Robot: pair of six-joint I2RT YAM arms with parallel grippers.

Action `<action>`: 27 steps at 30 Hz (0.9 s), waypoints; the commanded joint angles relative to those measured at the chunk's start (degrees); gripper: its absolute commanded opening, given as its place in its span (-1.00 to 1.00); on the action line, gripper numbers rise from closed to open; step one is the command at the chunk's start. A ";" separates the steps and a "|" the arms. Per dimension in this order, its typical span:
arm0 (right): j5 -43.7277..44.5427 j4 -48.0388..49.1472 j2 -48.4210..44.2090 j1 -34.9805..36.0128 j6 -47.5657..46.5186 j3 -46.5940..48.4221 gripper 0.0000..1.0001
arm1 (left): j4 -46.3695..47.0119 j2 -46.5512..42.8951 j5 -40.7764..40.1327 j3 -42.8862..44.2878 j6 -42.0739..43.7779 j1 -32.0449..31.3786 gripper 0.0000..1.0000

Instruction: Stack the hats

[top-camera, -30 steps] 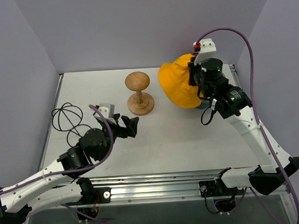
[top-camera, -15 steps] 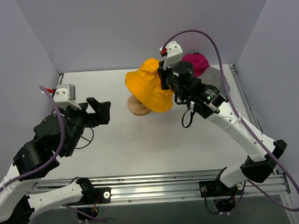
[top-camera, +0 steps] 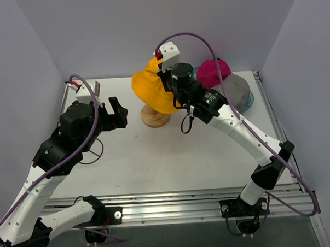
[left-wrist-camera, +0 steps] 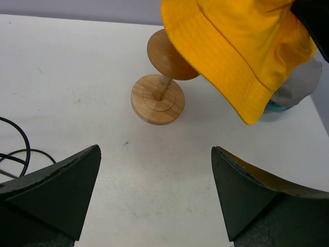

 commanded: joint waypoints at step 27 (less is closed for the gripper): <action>-4.40 2.59 24.03 -0.62 -5.50 15.48 -1.00 | 32.07 -19.59 4.39 -39.03 -9.67 3.78 0.94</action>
